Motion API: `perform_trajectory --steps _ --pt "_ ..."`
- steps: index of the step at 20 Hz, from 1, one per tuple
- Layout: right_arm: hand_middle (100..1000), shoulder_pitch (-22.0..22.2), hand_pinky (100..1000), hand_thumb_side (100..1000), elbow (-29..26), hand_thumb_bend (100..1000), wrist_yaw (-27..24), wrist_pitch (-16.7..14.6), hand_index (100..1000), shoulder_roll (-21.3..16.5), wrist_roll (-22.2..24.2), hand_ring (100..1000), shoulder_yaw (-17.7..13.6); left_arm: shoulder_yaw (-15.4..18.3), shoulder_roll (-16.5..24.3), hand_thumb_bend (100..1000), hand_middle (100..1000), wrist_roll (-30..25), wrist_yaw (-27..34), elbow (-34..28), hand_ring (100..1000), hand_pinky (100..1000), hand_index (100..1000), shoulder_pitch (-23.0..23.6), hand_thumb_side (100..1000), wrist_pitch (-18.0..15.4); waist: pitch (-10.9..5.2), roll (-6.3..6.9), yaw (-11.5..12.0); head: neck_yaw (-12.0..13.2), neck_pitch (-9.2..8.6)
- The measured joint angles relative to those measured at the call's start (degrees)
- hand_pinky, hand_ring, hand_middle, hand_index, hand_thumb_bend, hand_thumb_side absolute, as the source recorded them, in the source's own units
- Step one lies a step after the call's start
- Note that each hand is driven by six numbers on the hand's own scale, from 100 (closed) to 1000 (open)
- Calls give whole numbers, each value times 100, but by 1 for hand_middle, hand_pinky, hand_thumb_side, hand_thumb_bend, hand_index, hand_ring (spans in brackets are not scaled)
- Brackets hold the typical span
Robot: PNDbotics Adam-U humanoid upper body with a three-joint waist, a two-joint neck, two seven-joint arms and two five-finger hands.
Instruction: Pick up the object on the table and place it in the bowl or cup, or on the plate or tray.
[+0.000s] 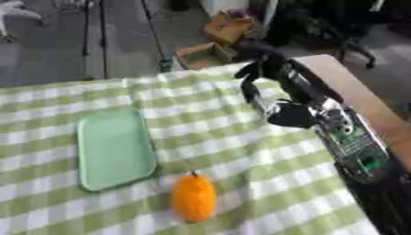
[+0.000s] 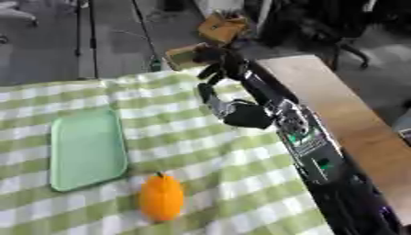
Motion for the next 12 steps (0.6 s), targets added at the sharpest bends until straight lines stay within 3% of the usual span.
perform_trajectory --steps 12 --pt "836 4 672 458 0 173 -21 -31 964 1 92 730 -1 0 0 376 740 -12 0 0 666 775 858 11 834 11 0 0 5 -5 2"
